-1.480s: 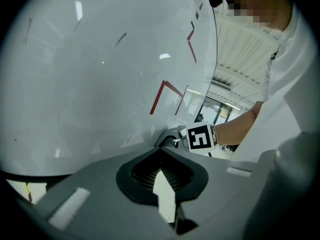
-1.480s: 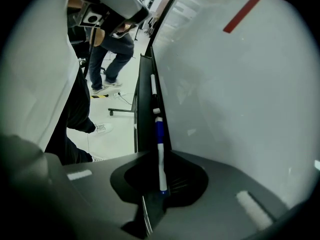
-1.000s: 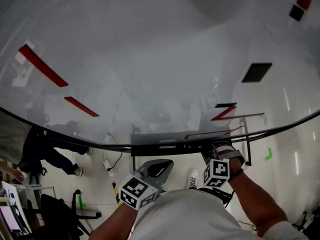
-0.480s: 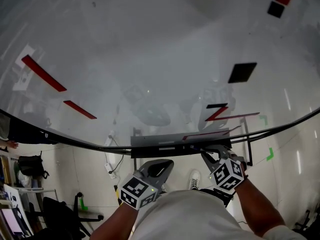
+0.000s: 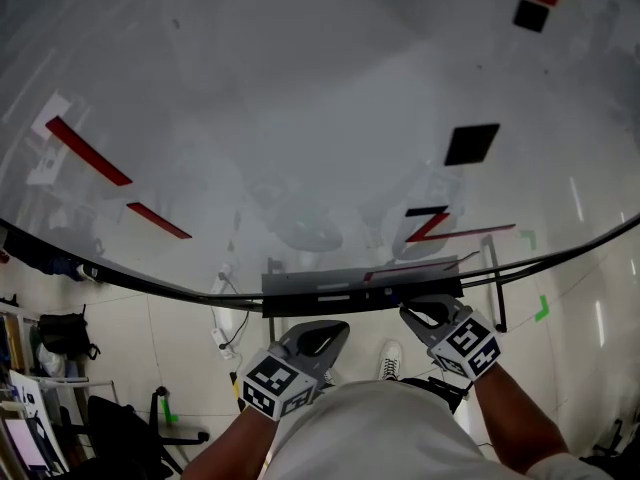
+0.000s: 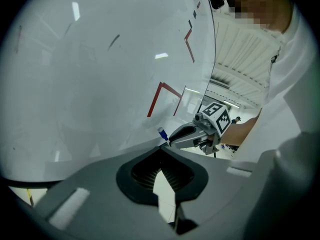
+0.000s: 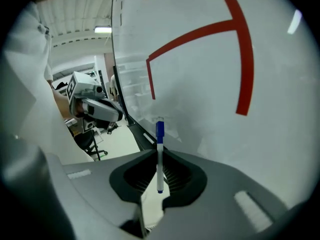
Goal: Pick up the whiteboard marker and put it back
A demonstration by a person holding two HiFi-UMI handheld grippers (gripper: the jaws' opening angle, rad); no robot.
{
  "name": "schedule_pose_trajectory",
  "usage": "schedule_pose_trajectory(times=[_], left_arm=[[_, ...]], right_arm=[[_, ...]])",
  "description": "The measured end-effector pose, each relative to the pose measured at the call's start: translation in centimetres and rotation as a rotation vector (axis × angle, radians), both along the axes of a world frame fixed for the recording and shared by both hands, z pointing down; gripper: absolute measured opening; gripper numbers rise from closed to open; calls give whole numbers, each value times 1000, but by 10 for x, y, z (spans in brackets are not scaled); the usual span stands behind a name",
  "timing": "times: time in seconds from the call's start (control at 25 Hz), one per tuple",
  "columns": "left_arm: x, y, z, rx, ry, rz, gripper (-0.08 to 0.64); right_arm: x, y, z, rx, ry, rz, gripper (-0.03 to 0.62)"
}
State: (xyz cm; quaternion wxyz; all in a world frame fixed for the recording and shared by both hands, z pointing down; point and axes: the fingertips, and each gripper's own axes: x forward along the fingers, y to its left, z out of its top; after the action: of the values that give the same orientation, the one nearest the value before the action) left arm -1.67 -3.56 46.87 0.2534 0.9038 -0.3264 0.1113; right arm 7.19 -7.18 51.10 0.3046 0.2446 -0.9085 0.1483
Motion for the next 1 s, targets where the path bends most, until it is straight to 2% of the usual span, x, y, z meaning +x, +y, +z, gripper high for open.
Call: schedule_pose_trajectory(times=[0.08, 0.24, 0.32, 0.48, 0.68, 1.0], left_arm=[[0, 0, 1, -1, -1, 1, 17], [0, -1, -3, 0, 13, -5, 17], [1, -1, -6, 8, 14, 4, 17], [5, 1, -8, 18, 22, 28, 17], [7, 5, -16, 31, 64, 54, 17], [12, 9, -41, 85, 139, 112, 17]], right_arm=[[-2, 2, -4, -49, -75, 19, 35], [-2, 5, -15, -203, -304, 77, 35], [-2, 7, -18, -247, -364, 78, 35], [0, 11, -20, -260, -377, 68, 35], [-3, 13, -50, -277, -539, 54, 35], [-10, 26, -85, -251, -637, -44, 35]])
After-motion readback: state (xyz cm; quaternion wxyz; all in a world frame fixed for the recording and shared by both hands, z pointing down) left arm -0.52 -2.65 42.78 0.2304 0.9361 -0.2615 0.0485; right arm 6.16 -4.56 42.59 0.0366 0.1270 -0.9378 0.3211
